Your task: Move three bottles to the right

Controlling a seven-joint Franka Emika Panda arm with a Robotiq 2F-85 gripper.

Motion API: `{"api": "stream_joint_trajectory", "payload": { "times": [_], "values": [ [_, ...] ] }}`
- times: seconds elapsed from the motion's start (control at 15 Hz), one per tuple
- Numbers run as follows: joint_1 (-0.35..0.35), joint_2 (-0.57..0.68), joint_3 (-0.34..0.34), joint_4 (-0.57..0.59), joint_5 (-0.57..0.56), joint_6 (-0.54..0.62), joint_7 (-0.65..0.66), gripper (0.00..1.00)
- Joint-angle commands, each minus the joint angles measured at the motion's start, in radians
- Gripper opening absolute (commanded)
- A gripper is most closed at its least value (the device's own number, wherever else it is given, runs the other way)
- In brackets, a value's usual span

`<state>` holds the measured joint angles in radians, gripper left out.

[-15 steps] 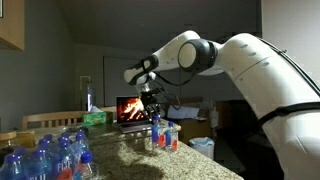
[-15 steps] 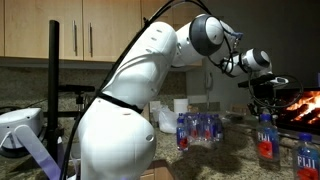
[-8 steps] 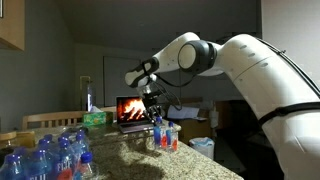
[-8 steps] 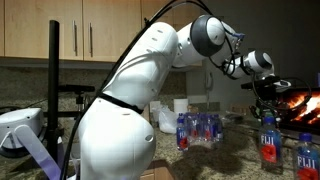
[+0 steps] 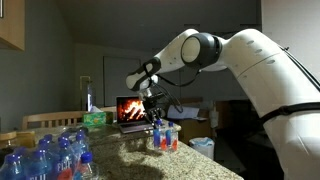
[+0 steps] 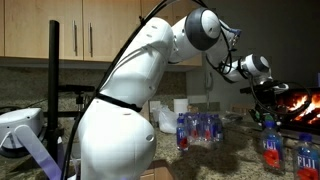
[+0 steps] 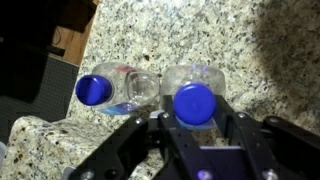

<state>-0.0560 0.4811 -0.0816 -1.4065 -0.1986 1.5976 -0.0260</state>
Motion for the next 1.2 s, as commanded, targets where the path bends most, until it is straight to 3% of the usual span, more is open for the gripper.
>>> {"api": "stream_joint_trajectory", "payload": {
  "times": [0.0,0.47,1.0,1.07,1.13],
  "values": [
    [0.002,-0.102,0.001,-0.151,-0.013,0.084,0.021,0.18],
    [-0.008,-0.18,-0.004,-0.255,-0.013,0.101,0.007,0.18],
    [-0.028,-0.19,-0.008,-0.268,0.002,0.136,-0.04,0.18],
    [-0.019,-0.148,-0.009,-0.215,-0.001,0.098,-0.006,0.43],
    [-0.02,-0.148,-0.01,-0.216,-0.001,0.1,-0.007,0.43]
  ]
}}
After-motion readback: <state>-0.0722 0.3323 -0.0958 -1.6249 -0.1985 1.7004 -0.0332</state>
